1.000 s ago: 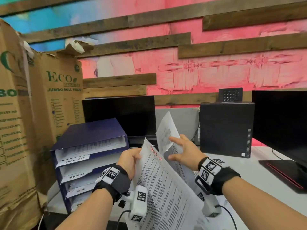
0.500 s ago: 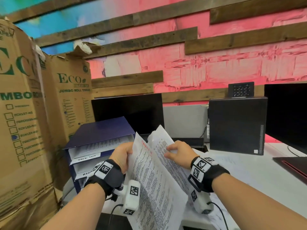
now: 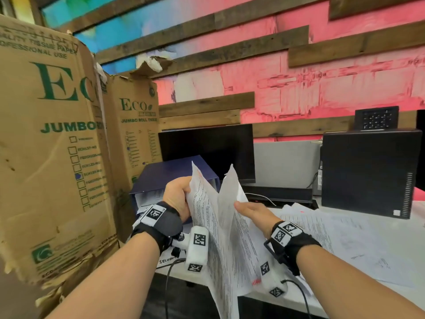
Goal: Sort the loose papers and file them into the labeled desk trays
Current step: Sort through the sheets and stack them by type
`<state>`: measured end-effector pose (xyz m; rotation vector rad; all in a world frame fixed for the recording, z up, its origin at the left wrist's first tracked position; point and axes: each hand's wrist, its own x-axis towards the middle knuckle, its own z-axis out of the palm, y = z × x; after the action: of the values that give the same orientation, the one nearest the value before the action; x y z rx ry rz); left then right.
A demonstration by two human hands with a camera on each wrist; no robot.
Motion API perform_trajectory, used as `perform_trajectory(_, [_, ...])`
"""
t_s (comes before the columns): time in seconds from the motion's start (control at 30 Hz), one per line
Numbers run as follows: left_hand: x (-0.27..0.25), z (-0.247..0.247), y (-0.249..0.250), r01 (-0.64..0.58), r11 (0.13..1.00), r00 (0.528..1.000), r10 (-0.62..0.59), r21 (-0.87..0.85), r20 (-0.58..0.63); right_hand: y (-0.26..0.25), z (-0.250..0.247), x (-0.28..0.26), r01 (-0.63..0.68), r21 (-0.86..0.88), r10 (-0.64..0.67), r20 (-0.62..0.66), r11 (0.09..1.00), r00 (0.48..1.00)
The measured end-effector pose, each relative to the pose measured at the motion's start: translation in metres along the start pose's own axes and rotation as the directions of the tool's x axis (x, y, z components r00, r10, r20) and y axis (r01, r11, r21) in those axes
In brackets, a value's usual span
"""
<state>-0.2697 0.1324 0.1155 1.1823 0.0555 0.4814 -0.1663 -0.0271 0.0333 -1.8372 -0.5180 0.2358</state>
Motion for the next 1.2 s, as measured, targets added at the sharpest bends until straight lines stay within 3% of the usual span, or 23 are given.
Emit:
perform_trajectory(0.2, [-0.011, 0.001, 0.009, -0.086, 0.995, 0.996, 0.087, 0.055, -0.026, 0.001, -0.001, -0.002, -0.033, 0.07, 0.032, 0.019, 0.997, 0.999])
perform_trajectory(0.37, [-0.005, -0.008, 0.004, 0.003, 0.997, 0.999, 0.0, -0.074, 0.037, 0.022, 0.01, 0.011, -0.189, 0.149, 0.164, 0.166, 0.971, 0.973])
perform_trajectory(0.47, [0.001, -0.017, -0.003, 0.075, 0.993, 0.997, -0.072, -0.09, 0.026, 0.007, 0.018, 0.001, -0.098, 0.144, 0.07, 0.186, 0.985, 0.98])
perform_trajectory(0.57, [-0.005, -0.017, 0.0, 0.044, 0.996, 0.997, -0.039, -0.073, 0.065, -0.003, 0.011, 0.001, 0.033, 0.21, -0.051, 0.079, 0.977, 0.996])
perform_trajectory(0.63, [0.0, -0.026, -0.001, 0.032, 0.998, 0.999, -0.032, -0.053, -0.005, -0.006, 0.003, 0.003, 0.03, 0.254, -0.03, -0.004, 0.967, 1.0])
perform_trajectory(0.7, [0.038, -0.066, -0.022, -0.025, 1.0, 0.994, 0.026, 0.009, -0.106, -0.005, -0.007, 0.005, 0.058, 0.287, -0.029, -0.105, 0.956, 0.994])
perform_trajectory(0.77, [0.058, -0.096, -0.035, 0.028, 0.999, 1.0, -0.028, -0.023, -0.011, -0.006, -0.016, 0.006, 0.074, 0.278, -0.023, -0.184, 0.958, 0.983])
perform_trajectory(0.83, [0.043, -0.086, -0.025, -0.027, 0.998, 0.999, 0.03, 0.064, -0.034, -0.007, -0.024, 0.004, 0.104, 0.264, -0.033, -0.262, 0.959, 0.965])
perform_trajectory(0.93, [-0.005, -0.046, 0.003, 0.116, 0.991, 0.992, -0.119, 0.072, 0.04, -0.011, -0.034, 0.005, 0.168, 0.207, -0.076, -0.391, 0.964, 0.917])
perform_trajectory(1.2, [0.015, -0.065, -0.011, 0.187, 0.975, 0.982, -0.187, 0.116, -0.015, -0.027, -0.049, -0.003, 0.183, -0.019, -0.175, -0.412, 0.983, 0.894])
